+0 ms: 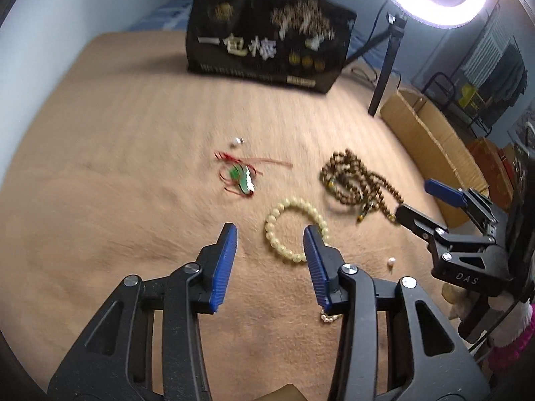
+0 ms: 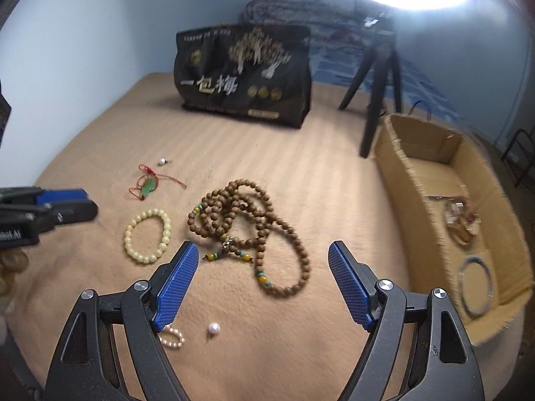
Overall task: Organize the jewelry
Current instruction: 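Move both tools back toward the bead bracelets on the blanket, then grasp the cream bead bracelet with the left tool while the right tool grasps the wooden mala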
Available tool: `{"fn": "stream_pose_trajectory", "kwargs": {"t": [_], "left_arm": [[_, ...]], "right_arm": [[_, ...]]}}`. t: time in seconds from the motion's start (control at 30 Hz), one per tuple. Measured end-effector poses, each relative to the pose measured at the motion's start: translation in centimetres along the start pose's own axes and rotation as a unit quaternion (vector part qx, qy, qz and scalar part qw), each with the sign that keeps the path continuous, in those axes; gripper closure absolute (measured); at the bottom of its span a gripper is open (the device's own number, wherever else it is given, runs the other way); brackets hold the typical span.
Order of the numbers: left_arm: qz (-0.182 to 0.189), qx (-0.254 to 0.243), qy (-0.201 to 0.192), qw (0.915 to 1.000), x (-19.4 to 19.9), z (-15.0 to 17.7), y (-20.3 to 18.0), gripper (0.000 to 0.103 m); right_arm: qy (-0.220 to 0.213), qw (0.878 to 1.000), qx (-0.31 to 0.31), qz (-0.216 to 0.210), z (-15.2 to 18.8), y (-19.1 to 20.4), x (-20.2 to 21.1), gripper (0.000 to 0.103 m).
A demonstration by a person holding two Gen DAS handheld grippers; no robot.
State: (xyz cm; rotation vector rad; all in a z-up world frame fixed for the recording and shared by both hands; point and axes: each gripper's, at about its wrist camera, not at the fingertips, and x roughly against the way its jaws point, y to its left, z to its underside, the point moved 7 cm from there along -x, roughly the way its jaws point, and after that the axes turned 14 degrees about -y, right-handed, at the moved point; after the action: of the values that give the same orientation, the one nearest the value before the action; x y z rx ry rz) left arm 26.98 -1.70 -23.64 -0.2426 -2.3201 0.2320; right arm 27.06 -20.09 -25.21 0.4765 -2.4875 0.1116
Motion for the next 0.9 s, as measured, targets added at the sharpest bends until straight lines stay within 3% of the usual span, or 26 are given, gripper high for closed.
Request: {"fn": "stream_pose_trajectory", "kwargs": {"t": [0.43, 0.67, 0.9], "left_arm": [[0.009, -0.003, 0.024, 0.9997, -3.5, 1.4, -0.4, 0.068], [0.001, -0.003, 0.021, 0.9998, -4.9, 1.2, 0.0, 0.079], [-0.008, -0.017, 0.009, 0.9998, -5.2, 1.1, -0.2, 0.092]], "right_arm": [[0.046, 0.998, 0.045, -0.025, 0.4, 1.6, -5.4, 0.023], [0.058, 0.997, 0.041, -0.033, 0.5, 1.4, -6.8, 0.023], [0.067, 0.996, 0.056, -0.032, 0.6, 1.6, -7.8, 0.013]]}}
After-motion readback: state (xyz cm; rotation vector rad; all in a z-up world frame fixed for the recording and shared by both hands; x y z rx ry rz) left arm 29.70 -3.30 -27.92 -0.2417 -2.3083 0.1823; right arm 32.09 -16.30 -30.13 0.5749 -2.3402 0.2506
